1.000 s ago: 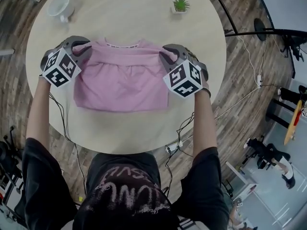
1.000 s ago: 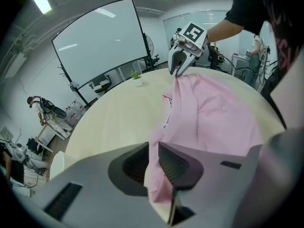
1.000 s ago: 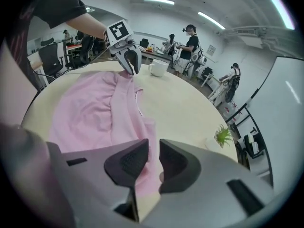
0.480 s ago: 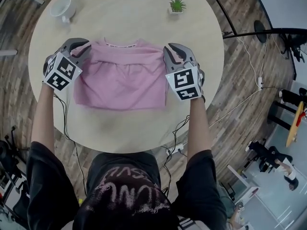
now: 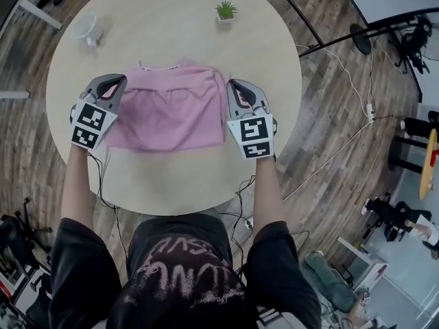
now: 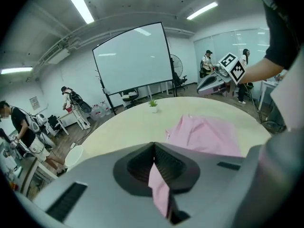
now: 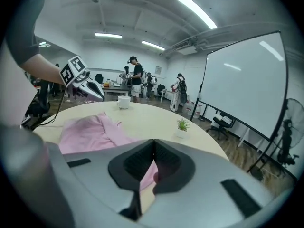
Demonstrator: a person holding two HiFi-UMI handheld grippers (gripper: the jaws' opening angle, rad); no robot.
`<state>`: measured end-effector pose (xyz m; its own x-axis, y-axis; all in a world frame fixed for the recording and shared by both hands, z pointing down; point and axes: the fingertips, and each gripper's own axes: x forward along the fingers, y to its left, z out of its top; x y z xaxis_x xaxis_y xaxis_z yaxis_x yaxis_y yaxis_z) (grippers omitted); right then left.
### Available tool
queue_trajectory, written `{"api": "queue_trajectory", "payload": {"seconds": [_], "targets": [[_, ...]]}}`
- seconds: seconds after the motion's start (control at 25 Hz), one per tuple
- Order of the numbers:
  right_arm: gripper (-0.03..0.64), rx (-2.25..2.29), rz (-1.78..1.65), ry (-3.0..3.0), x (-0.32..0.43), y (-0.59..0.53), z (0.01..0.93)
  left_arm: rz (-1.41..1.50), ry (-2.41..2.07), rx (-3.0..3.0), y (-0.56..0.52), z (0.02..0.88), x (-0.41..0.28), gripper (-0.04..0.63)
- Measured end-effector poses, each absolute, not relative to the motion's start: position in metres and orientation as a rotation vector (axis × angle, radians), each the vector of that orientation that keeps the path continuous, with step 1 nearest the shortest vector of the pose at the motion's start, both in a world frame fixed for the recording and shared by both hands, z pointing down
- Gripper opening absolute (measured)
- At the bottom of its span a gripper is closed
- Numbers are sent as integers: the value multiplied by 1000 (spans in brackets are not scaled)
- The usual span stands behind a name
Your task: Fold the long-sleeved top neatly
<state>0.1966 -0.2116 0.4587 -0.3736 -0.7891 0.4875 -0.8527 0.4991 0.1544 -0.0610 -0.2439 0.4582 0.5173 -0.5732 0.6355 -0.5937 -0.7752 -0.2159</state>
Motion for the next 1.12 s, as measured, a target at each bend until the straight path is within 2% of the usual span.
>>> {"api": "queue_trajectory", "payload": {"seconds": [0.44, 1.12], "targets": [[5, 1631, 341, -2229, 234, -145, 428, 959, -1043, 2790, -194, 420, -27, 12], [5, 1880, 459, -2156, 198, -26, 391, 1008, -583, 3103, -122, 385, -7, 12]]}}
